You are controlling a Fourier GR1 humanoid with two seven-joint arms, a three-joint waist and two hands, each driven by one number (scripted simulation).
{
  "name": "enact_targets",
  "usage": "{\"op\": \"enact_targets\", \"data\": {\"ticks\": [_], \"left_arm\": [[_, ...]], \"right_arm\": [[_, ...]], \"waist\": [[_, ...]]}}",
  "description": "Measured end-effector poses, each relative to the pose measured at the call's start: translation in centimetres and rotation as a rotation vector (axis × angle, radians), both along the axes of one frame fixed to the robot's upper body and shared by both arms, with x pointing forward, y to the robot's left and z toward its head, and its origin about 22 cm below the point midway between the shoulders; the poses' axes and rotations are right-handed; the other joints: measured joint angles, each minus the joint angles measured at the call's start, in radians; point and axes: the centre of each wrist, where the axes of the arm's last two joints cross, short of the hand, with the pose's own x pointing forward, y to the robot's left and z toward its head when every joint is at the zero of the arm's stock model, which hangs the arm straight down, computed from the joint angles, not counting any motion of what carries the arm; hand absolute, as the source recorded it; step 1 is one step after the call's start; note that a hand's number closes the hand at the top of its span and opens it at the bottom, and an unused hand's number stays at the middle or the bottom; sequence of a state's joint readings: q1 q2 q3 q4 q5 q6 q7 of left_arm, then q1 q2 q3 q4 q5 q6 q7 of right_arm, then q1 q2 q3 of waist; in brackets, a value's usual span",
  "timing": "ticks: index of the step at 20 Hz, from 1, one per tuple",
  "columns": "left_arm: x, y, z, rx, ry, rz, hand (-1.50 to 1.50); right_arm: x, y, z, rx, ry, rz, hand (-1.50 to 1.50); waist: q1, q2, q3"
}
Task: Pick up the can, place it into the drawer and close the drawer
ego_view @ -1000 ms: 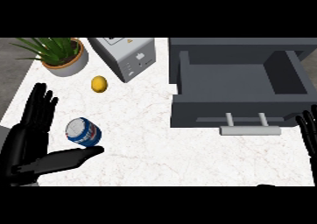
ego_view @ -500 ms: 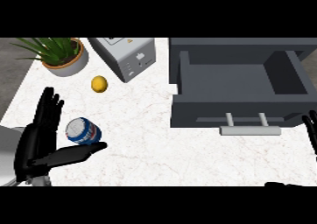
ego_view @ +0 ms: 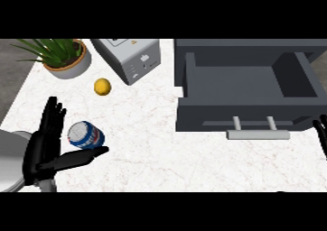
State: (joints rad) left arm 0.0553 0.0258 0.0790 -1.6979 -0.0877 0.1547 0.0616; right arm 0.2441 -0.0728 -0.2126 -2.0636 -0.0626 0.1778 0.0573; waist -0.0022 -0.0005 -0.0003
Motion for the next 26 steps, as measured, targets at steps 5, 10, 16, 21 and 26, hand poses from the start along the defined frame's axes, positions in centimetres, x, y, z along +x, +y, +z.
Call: {"op": "enact_targets", "data": {"ticks": [5,10,16,21,26], "left_arm": [[-0.6,1.6,-2.2,0.005,0.015,0.017,-1.50],[-1.1,2.8,-4.7,0.012,0.027,0.022,-1.50],[-1.4,3.8,-6.8,0.006,0.039,0.024,-1.50],[-2.0,4.3,-8.3,0.002,0.055,0.024,-1.50],[-2.3,5.2,-10.1,-0.014,0.073,0.038,-1.50]], "right_arm": [[0.1,0.5,-0.7,0.004,-0.003,0.001,-1.50],[-0.1,0.6,-0.4,0.009,-0.005,-0.001,-1.50],[-0.3,0.5,-0.8,0.013,-0.008,-0.010,-1.50],[-0.1,0.7,-0.7,0.009,-0.015,-0.011,-1.50],[-0.5,0.4,-0.1,0.005,-0.022,-0.007,-1.50]], "waist": [[0.001,0.000,0.000],[0.000,0.000,0.000],[0.000,0.000,0.000],[0.001,0.000,0.000],[0.000,0.000,0.000]]}}
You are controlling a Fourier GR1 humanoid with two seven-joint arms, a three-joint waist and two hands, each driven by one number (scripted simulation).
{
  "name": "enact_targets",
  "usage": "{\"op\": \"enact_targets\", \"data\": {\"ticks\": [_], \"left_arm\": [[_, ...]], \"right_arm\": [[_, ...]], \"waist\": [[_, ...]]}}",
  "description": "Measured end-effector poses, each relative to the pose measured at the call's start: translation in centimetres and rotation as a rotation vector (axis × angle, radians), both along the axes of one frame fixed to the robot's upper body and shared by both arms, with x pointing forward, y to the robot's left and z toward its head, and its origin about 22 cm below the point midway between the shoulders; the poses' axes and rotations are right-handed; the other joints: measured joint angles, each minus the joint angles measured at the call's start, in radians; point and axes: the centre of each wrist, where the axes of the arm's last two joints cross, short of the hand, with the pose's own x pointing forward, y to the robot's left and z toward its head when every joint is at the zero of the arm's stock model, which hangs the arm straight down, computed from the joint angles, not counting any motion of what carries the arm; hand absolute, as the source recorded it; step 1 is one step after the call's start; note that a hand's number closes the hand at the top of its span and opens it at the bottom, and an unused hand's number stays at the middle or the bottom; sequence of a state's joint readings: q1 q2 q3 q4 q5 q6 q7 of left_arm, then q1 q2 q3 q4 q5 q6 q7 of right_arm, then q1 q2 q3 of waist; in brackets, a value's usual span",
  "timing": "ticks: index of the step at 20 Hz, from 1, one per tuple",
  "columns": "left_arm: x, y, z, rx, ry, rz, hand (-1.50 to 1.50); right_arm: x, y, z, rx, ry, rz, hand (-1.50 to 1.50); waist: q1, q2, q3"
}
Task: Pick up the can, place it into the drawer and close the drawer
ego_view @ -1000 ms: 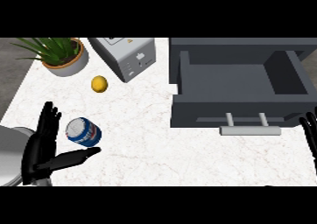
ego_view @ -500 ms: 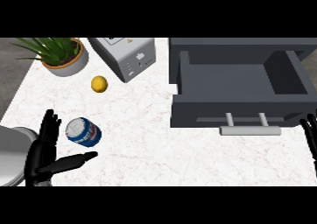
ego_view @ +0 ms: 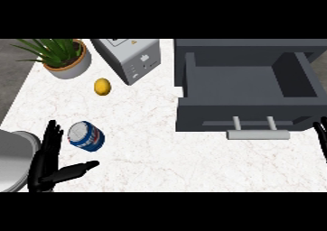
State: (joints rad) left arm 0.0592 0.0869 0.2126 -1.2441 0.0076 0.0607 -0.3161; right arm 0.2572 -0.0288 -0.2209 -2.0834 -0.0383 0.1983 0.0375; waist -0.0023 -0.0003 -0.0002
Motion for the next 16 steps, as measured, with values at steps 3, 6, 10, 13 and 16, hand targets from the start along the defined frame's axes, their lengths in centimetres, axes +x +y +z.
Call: {"op": "enact_targets", "data": {"ticks": [3,6,10,13,16], "left_arm": [[0.2,0.2,-0.7,-0.014,0.010,0.014,-1.50],[0.8,-0.2,-0.8,-0.012,0.014,0.009,-1.50],[1.1,0.3,-1.3,-0.016,0.007,0.012,-1.50],[1.7,0.0,-1.6,-0.018,0.008,0.011,-1.50],[2.4,0.3,-1.9,-0.024,0.011,0.009,-1.50]], "right_arm": [[0.3,0.2,0.0,-0.001,0.003,-0.004,-1.50],[0.3,-0.2,0.4,0.002,-0.006,0.002,-1.50],[0.0,0.2,0.2,0.009,-0.007,-0.001,-1.50],[-0.2,0.3,1.1,0.009,-0.005,-0.004,-1.50],[0.0,0.0,1.1,0.009,0.000,-0.006,-1.50]], "waist": [[0.000,0.000,0.000],[0.000,0.000,0.000],[0.000,0.000,0.000],[-0.001,0.000,0.000],[-0.001,0.000,0.000]]}}
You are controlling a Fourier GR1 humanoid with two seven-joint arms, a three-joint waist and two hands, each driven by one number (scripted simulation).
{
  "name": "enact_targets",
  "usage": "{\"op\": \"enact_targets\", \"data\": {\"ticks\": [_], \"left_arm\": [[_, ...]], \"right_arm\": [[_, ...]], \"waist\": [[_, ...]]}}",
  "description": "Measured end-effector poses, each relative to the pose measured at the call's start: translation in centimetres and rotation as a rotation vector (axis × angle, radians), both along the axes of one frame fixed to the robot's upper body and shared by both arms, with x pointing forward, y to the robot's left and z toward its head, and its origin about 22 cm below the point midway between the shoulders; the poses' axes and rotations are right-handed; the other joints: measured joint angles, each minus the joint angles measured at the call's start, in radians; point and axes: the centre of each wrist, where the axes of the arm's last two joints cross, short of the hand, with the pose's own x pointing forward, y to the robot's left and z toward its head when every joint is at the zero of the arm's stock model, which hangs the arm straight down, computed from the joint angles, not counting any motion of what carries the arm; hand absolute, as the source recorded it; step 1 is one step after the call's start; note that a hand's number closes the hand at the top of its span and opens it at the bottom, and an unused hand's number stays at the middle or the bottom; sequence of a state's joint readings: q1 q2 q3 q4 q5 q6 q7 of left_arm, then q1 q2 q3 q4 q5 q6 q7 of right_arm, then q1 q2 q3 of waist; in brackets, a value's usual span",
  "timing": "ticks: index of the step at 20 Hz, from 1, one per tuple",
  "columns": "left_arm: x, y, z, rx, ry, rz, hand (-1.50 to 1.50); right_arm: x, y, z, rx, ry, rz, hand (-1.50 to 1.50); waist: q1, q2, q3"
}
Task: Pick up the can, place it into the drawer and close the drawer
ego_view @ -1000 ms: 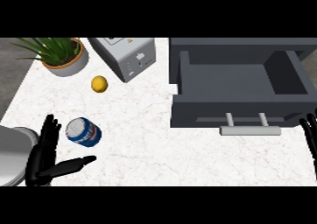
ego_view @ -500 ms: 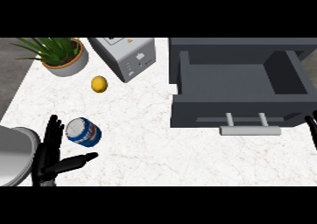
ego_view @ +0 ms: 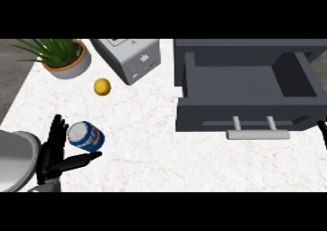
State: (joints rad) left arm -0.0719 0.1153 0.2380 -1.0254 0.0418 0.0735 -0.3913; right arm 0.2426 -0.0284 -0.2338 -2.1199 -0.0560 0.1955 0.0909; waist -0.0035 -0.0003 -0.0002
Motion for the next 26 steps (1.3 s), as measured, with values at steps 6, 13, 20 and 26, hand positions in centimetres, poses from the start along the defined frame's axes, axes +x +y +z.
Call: {"op": "enact_targets", "data": {"ticks": [6,13,20,26], "left_arm": [[1.2,-0.4,-0.1,-0.008,-0.004,-0.005,-1.50],[2.7,-1.8,-0.5,-0.007,-0.003,-0.020,-1.50],[4.7,-2.5,-0.2,-0.020,-0.017,-0.064,1.50],[5.8,-3.1,0.1,-0.042,-0.050,-0.086,1.50]], "right_arm": [[-0.1,-0.3,0.3,0.001,0.006,0.004,-1.50],[-0.2,0.2,0.1,0.008,-0.008,0.000,-1.50],[0.1,0.0,0.4,0.009,-0.006,0.003,-1.50],[-0.8,-0.2,0.5,0.014,-0.010,0.007,-1.50]], "waist": [[0.000,0.000,0.000],[-0.001,0.000,0.000],[-0.002,0.000,0.000],[-0.003,0.000,0.000]]}}
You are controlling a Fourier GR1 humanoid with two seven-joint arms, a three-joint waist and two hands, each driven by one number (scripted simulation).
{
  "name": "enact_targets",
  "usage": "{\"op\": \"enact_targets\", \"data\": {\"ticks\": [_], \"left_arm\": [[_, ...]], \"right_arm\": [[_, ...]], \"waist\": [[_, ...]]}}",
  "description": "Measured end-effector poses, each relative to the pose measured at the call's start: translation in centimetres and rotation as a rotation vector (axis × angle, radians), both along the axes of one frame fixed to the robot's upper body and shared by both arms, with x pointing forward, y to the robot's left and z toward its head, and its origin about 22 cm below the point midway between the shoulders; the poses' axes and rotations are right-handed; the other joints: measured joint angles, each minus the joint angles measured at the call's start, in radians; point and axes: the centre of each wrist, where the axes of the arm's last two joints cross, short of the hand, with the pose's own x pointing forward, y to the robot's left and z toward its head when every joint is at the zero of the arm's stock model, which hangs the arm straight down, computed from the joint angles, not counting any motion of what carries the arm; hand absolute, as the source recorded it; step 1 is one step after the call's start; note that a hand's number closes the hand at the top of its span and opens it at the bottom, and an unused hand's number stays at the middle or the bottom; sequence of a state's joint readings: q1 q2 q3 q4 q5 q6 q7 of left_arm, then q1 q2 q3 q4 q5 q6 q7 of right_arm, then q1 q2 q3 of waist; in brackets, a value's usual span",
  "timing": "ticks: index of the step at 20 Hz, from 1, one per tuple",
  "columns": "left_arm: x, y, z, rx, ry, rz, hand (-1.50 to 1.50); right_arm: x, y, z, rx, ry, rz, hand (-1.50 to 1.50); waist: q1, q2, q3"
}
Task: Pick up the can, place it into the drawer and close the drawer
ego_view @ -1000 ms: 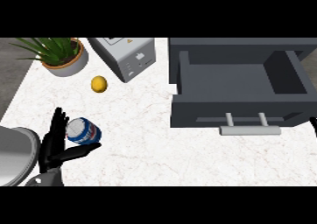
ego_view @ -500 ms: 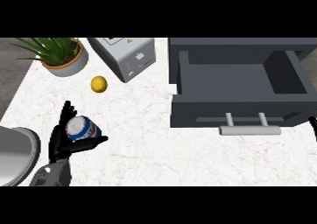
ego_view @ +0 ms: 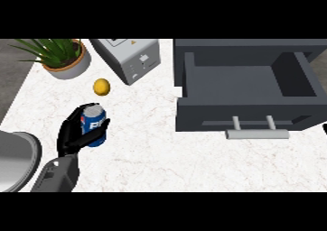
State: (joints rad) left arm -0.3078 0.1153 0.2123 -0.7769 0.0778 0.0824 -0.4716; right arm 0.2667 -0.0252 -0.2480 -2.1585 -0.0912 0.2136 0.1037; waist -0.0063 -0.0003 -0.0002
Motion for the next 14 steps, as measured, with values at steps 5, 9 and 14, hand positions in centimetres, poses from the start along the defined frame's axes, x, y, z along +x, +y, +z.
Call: {"op": "enact_targets", "data": {"ticks": [5,9,14], "left_arm": [[0.0,-1.0,1.2,-0.053,-0.019,-0.038,1.50],[0.2,-0.7,1.9,-0.064,-0.045,-0.031,1.50],[0.4,0.7,2.6,-0.065,-0.066,-0.038,1.50]], "right_arm": [[-0.6,-0.1,-0.6,0.008,-0.005,-0.007,-1.50],[-0.6,-0.1,-0.3,0.013,-0.001,-0.006,-1.50],[-0.6,-0.6,0.3,0.013,-0.008,-0.006,-1.50]], "waist": [[0.003,-0.001,0.000],[0.003,-0.001,0.000],[0.003,0.000,0.000]]}}
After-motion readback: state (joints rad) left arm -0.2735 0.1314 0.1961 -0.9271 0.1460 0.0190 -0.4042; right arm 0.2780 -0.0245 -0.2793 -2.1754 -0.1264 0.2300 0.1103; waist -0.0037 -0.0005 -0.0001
